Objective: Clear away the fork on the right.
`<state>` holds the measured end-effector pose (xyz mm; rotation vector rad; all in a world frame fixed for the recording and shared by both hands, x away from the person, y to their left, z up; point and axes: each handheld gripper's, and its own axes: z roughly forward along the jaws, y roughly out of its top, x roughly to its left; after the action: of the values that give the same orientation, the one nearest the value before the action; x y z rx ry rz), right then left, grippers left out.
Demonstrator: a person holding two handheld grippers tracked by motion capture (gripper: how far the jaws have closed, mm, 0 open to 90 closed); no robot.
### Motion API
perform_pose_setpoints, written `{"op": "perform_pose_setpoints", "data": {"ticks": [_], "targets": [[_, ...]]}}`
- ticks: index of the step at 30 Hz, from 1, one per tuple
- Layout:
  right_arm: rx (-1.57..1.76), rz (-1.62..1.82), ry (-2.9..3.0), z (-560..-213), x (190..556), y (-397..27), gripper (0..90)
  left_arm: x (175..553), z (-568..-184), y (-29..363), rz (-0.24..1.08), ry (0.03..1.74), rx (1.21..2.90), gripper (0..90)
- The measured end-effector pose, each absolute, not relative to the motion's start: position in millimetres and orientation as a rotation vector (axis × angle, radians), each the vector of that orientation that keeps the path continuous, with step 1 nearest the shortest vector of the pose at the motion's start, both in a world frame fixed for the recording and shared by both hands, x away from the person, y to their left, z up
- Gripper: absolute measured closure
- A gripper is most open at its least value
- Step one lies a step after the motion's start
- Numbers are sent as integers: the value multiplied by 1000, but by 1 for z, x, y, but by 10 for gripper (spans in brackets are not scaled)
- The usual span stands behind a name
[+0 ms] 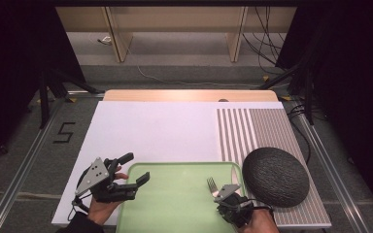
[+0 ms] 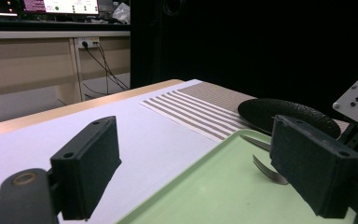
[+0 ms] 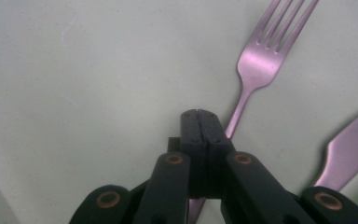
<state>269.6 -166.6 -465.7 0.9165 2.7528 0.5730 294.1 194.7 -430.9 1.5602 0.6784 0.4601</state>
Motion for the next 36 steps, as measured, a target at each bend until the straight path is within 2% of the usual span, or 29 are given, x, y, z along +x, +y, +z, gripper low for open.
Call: {"op": "perform_pose_setpoints", "data": {"ticks": [30, 35, 36], "targets": [[1069, 539, 2710, -464, 275, -188, 900, 293, -431, 195, 463, 676, 1561, 154], [1096, 688, 2714, -458, 275, -191, 745, 294, -431, 195, 463, 677, 1561, 154], [1117, 745, 2692, -455, 275, -192, 668, 294, -431, 195, 463, 677, 1561, 154]]}}
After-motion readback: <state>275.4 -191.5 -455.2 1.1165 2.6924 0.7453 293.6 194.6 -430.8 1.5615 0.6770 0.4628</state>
